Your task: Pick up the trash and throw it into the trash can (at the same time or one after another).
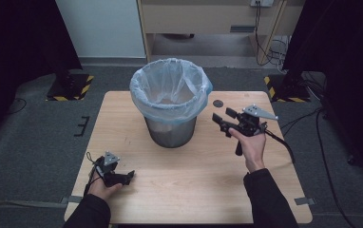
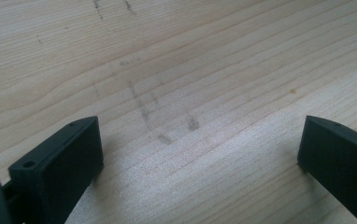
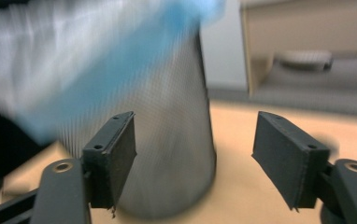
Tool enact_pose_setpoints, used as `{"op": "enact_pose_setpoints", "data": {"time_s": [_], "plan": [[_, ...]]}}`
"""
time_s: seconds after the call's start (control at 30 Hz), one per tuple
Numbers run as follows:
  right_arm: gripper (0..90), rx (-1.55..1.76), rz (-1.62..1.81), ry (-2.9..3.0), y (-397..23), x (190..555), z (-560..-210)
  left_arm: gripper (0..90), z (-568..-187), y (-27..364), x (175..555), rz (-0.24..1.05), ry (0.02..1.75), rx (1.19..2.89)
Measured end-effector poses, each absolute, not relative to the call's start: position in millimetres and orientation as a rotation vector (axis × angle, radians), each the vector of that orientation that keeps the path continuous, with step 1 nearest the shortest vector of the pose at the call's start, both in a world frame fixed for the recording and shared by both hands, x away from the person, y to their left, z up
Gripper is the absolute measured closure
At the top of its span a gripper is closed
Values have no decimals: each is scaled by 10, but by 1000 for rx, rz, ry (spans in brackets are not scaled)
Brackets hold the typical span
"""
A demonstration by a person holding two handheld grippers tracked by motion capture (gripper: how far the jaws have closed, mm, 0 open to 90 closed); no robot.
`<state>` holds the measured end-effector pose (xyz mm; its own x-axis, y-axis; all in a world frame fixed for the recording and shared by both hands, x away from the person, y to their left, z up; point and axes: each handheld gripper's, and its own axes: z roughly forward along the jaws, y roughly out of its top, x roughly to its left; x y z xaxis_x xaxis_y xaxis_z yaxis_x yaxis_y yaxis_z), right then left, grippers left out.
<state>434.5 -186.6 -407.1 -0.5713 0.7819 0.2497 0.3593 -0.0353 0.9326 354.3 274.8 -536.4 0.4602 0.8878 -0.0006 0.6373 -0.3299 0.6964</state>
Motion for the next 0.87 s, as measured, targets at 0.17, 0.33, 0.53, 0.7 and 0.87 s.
{"op": "enact_pose_setpoints", "data": {"time_s": [0.17,0.33,0.53,0.7,0.87], "plan": [[285,1251,1462,2079,-1984,4160,-4530,0,-5364,2744,3539,513,1269,2077],[273,1290,1382,2160,-2116,4060,-4775,0,-5364,2745,3539,513,1268,2078],[258,1352,1244,2206,-2435,3924,-5012,0,-5365,2743,3535,513,1268,2076],[228,1350,1174,2207,-2566,3884,-5057,0,-5365,2743,3535,513,1268,2076],[202,1356,1063,2187,-2719,3882,-5087,0,-5364,2745,3535,511,1268,2075]]}}
